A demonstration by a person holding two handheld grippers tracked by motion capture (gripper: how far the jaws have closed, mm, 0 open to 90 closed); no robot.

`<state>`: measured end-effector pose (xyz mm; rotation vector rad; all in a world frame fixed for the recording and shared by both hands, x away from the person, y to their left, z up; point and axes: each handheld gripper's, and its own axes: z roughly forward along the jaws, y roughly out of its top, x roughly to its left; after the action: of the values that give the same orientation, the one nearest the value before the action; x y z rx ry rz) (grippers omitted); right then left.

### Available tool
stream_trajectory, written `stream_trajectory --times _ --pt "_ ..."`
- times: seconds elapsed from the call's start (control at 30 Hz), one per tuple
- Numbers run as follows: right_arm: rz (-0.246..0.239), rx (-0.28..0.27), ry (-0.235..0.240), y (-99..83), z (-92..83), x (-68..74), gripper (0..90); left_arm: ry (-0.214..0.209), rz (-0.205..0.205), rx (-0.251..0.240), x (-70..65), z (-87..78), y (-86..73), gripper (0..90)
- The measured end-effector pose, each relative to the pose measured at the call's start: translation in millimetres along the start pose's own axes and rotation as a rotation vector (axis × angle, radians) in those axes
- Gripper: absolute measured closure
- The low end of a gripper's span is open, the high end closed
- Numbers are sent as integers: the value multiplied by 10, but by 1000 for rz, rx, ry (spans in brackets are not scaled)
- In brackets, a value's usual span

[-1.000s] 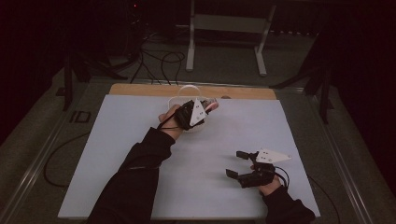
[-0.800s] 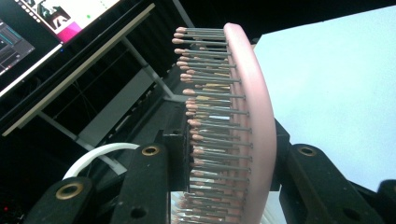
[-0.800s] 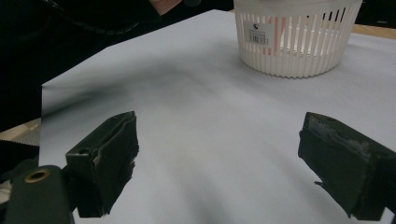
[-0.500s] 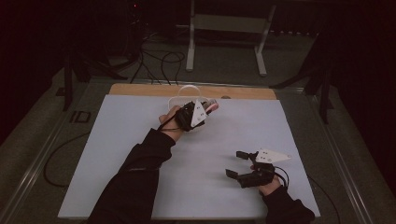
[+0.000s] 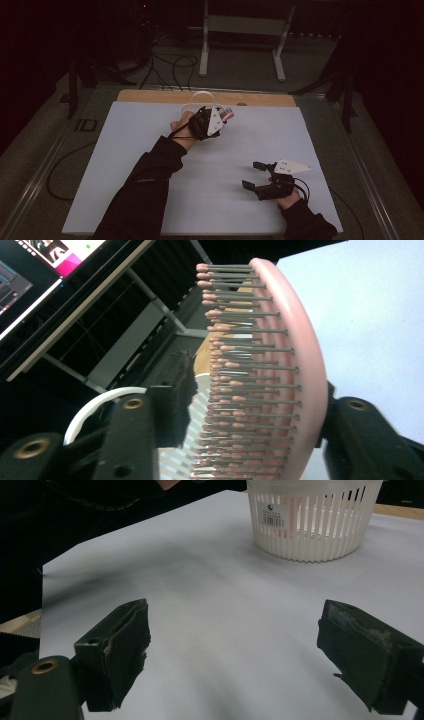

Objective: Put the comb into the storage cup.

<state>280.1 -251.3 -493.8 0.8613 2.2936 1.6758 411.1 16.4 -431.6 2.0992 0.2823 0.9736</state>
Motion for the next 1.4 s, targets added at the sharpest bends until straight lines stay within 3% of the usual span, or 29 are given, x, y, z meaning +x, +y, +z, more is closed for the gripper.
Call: stream_trajectory --times 0.27,0.43,0.6,0.87,1.27,1.4 --pt "-9 3 0 0 9 6 129 23 -11 34 22 -2 13 227" --pt "-8 2 -2 1 6 6 129 24 -22 44 23 1 21 158" --pt "-8 2 -1 0 9 4 129 5 -29 49 36 -26 31 20" --pt "-9 1 0 2 12 6 129 -35 -55 54 79 -59 50 0" --pt "-8 5 -2 1 16 7 128 -62 -55 77 80 -90 80 0" --pt "-10 7 -5 1 14 6 127 -91 -71 90 93 -103 87 0"
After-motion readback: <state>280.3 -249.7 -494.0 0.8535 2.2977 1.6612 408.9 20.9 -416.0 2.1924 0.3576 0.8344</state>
